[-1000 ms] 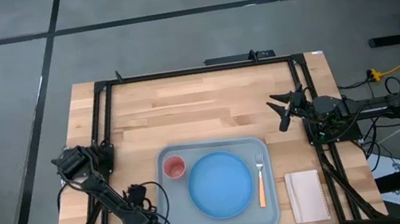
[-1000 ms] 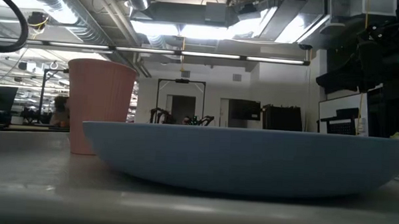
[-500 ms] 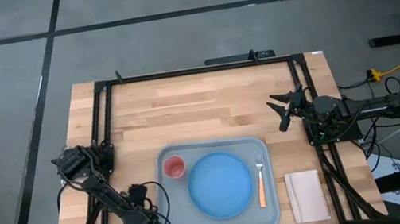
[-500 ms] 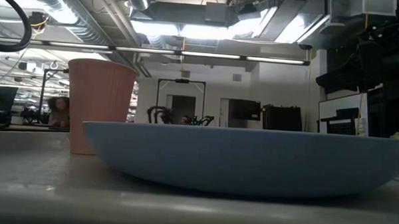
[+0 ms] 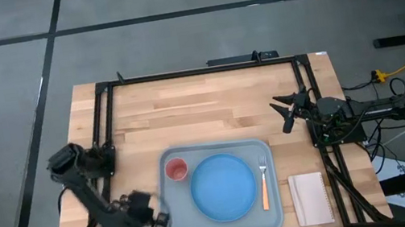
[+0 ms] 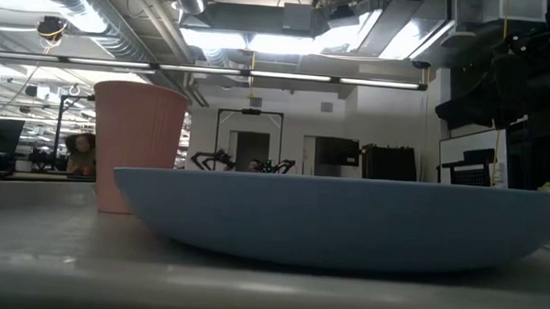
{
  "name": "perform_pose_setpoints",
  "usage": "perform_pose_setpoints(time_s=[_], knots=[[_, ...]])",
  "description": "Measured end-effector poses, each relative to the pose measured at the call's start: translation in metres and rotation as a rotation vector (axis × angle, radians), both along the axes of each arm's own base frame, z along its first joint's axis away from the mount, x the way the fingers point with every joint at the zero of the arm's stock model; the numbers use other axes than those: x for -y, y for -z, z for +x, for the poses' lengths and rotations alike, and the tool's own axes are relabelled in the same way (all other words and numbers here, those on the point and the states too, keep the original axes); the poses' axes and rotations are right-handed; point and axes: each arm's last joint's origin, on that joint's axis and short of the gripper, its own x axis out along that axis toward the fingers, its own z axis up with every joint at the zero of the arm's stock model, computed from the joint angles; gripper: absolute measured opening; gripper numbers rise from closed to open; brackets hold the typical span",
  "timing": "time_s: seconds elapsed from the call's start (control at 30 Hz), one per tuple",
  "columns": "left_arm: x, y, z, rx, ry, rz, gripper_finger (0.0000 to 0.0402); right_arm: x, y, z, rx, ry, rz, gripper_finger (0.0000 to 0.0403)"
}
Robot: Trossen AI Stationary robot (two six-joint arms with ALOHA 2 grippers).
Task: Pick and place plate/cup/fork/spoon on tray
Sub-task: Put the black spoon on the gray tray on the left of the blue plate
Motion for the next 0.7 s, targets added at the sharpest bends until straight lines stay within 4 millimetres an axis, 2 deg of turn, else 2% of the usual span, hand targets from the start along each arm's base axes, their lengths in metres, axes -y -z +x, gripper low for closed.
perform_pose_setpoints(time_s=[0.07, 0.2, 0.33, 0.47, 0.63, 0.7], knots=[[0.017, 0.002, -0.012, 0.088, 0.03, -0.025, 0.0025, 0.0, 0.0, 0.0, 0.0, -0.012, 0.002, 0.0145], [0.041, 0.025, -0.02, 0.041, 0.044, -0.195, 0.0015, -0.001, 0.0, 0.0, 0.0, -0.03, 0.005, 0.0145], [0.036, 0.041, -0.016, 0.014, 0.04, -0.166, 0.0003, -0.001, 0.0, 0.001, 0.001, -0.045, 0.012, 0.0145], [0.021, 0.043, -0.014, -0.071, -0.003, -0.091, 0.0003, -0.001, 0.0, 0.001, 0.016, -0.041, 0.036, 0.0145], [0.023, 0.04, -0.023, -0.274, -0.126, -0.208, 0.0006, -0.001, 0.0, 0.001, 0.038, -0.04, 0.075, 0.0145], [0.028, 0.04, -0.028, -0.291, -0.155, -0.245, 0.0002, -0.001, 0.0, 0.001, 0.037, -0.039, 0.074, 0.0145]])
